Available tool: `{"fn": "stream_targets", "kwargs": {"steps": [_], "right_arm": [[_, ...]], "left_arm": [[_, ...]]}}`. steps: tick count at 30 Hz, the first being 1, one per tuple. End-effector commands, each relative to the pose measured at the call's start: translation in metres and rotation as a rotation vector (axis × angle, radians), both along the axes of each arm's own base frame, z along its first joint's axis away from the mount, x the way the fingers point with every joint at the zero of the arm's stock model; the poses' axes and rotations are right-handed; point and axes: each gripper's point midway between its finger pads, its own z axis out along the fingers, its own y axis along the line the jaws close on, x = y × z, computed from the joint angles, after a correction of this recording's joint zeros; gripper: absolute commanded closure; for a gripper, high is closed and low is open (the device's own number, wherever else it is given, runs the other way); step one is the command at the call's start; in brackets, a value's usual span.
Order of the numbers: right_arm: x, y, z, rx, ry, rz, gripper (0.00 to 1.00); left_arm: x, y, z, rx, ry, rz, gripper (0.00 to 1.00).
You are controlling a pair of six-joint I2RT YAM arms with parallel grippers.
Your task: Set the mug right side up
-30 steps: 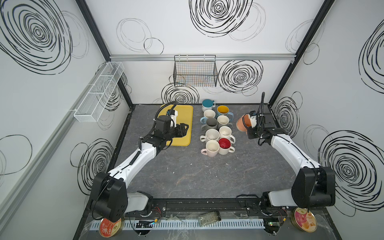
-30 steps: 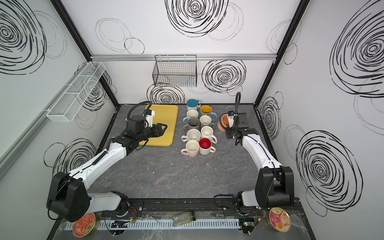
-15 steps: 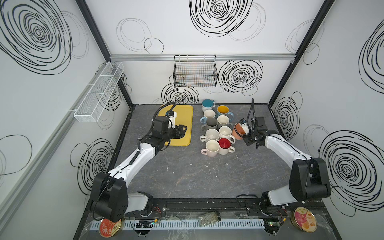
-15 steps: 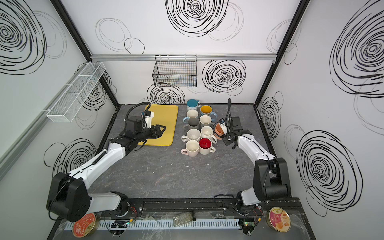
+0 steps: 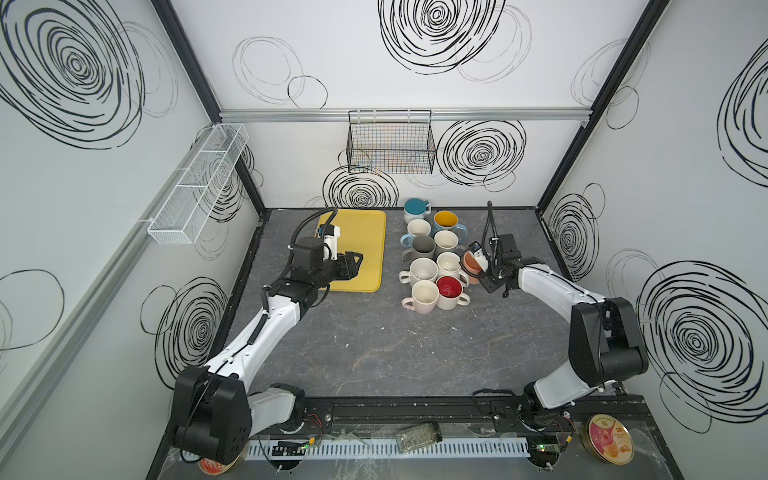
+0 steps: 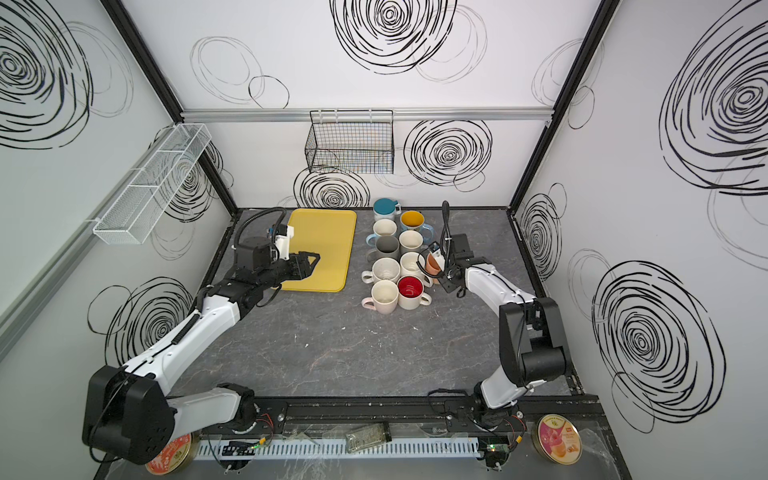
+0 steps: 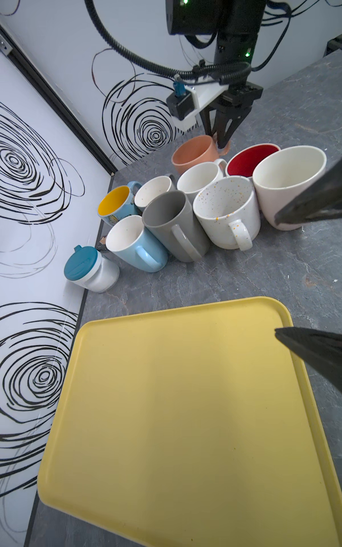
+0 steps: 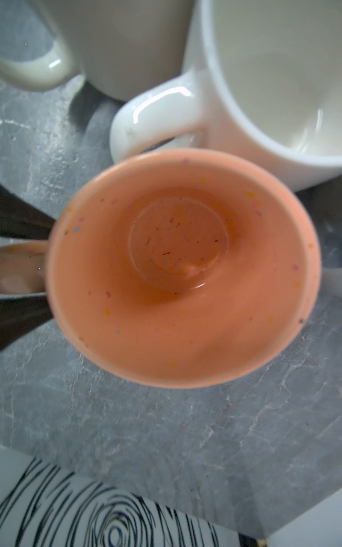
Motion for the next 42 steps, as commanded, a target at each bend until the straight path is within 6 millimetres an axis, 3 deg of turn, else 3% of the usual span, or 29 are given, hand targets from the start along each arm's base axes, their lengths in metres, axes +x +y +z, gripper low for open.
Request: {"fn": "stream_targets", "kwargs": {"steps": [1,7,13,20,24,27,29,31,34,38,42], "right_arm": [[0.013,0.006,0.017,-0.002,-0.057,0.023,0.57],[0.012,0.007,0.034,0.0,-0.089,0.022,0.5],[0.015,0.007,0.078,0.048,-0.197,0.003,0.44],[0.017,0.0,0.153,0.095,-0.438,-0.042,0.33],[0.013,-0.015,0.204,0.129,-0.648,-0.127,0.18],[0.003,-0.033,0.236,0.2,-0.803,-0.204,0.06],[-0.007,-0.046,0.25,0.282,-0.889,-0.272,0.01],[-0.016,-0.058,0.254,0.347,-0.941,-0.322,0.0],[-0.027,-0.082,0.242,0.392,-0.99,-0.436,0.0],[-0.039,-0.113,0.211,0.433,-0.999,-0.587,0.0],[-0.046,-0.127,0.171,0.491,-0.986,-0.651,0.0]], "left_arm": [[0.0,0.003,0.013,0.001,-0.052,-0.019,0.41],[0.005,0.01,0.022,0.025,-0.065,-0.011,0.4],[0.015,0.034,0.046,0.071,-0.102,0.043,0.38],[0.039,0.082,0.106,0.207,-0.199,0.185,0.28],[0.044,0.105,0.139,0.252,-0.293,0.275,0.13],[0.041,0.122,0.147,0.288,-0.33,0.364,0.02],[0.038,0.128,0.143,0.294,-0.344,0.404,0.01],[0.033,0.132,0.133,0.299,-0.359,0.425,0.01],[0.024,0.134,0.117,0.314,-0.408,0.441,0.01],[0.006,0.145,0.098,0.364,-0.476,0.5,0.01],[-0.008,0.159,0.072,0.426,-0.463,0.559,0.01]]}}
